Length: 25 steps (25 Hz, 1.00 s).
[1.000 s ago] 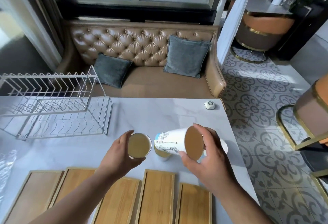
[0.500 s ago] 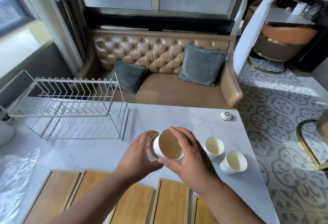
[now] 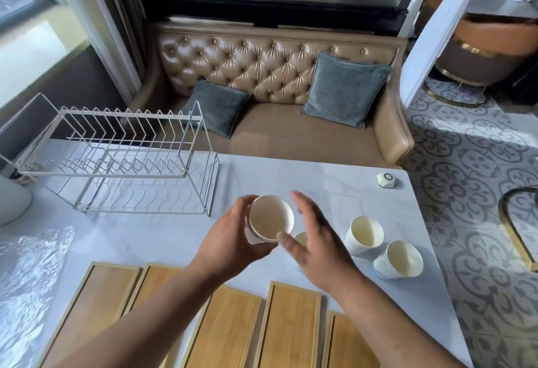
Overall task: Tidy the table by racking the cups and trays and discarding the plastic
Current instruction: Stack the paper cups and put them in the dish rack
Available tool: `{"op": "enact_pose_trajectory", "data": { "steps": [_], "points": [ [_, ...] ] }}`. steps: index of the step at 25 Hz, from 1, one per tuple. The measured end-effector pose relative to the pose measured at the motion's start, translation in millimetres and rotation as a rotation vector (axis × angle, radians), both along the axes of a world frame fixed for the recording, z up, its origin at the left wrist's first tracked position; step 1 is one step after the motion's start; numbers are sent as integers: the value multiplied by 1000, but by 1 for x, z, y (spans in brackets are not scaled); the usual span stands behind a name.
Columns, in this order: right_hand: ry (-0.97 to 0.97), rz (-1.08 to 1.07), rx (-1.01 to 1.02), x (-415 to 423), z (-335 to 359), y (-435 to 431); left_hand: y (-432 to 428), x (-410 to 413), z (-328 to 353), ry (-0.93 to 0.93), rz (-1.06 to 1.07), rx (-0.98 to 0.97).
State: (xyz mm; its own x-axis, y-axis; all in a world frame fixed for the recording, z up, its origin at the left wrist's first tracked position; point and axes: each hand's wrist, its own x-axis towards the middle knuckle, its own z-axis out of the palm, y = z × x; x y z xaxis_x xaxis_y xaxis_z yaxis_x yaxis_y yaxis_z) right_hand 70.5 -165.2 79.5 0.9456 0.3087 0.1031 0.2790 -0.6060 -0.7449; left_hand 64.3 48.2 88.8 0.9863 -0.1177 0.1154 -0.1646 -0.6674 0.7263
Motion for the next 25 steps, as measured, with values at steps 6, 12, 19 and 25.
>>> {"op": "enact_pose_trajectory", "data": {
  "steps": [6, 12, 19, 25],
  "points": [
    [355, -104, -471, 16, -67, -33, 20, 4, -19, 50, 38, 26],
    [327, -94, -552, 16, -89, -32, 21, 4, -28, 80, 54, 53],
    [42, -308, -58, 18, -3, -48, 16, 2, -35, 129, 57, 95],
    [-127, -250, 108, -6, 54, -63, -7, 6, -23, 107, 25, 120]
  ]
}}
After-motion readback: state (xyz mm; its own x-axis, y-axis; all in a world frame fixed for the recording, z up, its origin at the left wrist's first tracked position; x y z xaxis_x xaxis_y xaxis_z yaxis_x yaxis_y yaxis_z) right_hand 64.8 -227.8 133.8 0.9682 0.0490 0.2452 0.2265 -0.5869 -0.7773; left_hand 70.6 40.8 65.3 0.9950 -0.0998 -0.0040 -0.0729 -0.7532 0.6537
